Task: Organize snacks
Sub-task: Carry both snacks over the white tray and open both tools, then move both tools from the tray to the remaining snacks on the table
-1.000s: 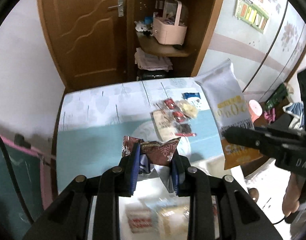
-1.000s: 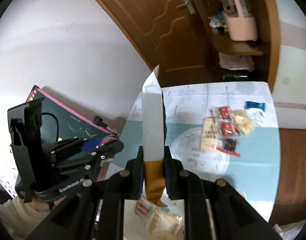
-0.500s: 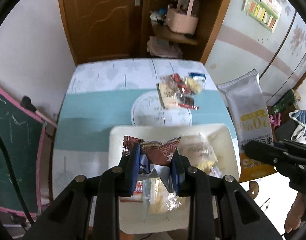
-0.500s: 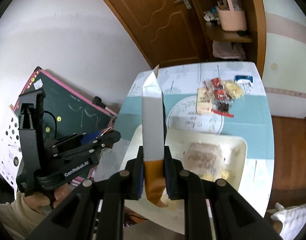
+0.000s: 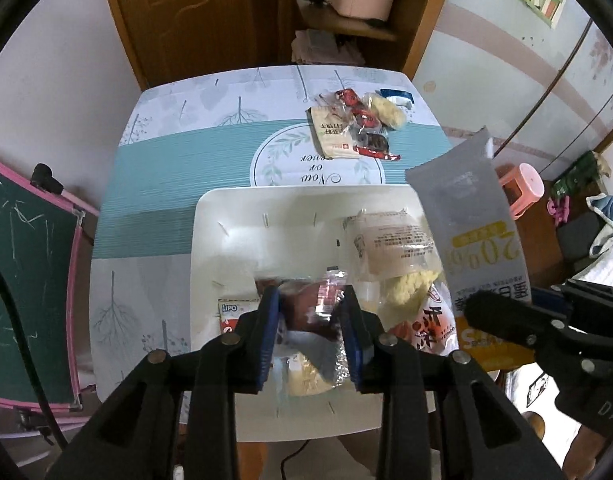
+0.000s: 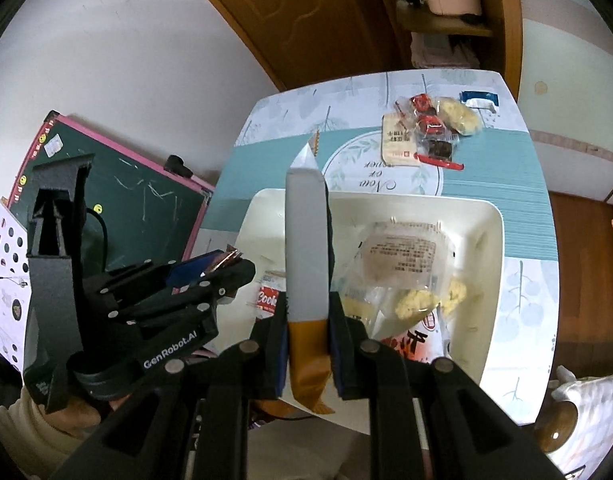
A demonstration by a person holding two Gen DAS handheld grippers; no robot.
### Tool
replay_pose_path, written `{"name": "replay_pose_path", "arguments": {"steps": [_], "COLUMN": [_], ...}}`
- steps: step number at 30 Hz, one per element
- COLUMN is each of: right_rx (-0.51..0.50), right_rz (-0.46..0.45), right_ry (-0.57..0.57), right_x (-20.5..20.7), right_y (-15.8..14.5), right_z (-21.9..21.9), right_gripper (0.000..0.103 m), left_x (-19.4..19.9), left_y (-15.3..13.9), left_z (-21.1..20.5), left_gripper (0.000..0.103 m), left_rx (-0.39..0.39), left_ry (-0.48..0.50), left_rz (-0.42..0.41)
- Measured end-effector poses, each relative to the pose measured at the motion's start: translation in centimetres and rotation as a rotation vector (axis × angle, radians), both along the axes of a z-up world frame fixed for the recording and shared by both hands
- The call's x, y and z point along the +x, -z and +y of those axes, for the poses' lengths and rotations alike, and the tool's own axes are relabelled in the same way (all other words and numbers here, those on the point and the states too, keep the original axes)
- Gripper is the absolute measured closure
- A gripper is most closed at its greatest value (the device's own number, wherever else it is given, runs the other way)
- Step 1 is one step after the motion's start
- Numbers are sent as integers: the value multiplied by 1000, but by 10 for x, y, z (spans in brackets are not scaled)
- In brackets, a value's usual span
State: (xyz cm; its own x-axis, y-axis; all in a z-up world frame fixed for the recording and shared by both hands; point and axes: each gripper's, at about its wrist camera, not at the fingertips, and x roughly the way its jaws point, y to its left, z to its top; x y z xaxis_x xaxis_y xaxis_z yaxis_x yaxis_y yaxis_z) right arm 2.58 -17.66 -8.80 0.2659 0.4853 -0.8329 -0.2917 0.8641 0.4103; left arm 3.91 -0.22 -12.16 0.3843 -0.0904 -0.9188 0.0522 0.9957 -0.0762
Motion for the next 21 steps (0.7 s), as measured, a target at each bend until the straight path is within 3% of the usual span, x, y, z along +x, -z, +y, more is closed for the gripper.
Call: {"name": "replay_pose_path", "arguments": {"steps": [1, 2, 3, 4, 8, 21], "right_rx": [1, -3, -9, -12, -9, -27], "right_rz": [3, 7, 9, 14, 26, -7], "right_ry": [-1, 3, 12, 21, 44, 44], "right_x": [1, 1, 2, 2, 4, -3], "right_y": [0, 1, 1, 2, 4, -4], "right_z": [0, 1, 0, -1, -5, -11], "right_gripper": [84, 84, 84, 80, 70, 70], "left_x": [0, 0, -1, -2, -2, -7], "left_y": [-1, -1, -2, -4, -7, -13], "left_z": [-1, -1, 0, 1, 1, -10], "left_gripper": [61, 36, 22, 18, 18, 18], "left_rx": [0, -1, -1, -5, -16, 7], "left_ry": [1, -2, -13, -24, -28, -10], "left_rz": [1, 1, -5, -18, -22, -40]}}
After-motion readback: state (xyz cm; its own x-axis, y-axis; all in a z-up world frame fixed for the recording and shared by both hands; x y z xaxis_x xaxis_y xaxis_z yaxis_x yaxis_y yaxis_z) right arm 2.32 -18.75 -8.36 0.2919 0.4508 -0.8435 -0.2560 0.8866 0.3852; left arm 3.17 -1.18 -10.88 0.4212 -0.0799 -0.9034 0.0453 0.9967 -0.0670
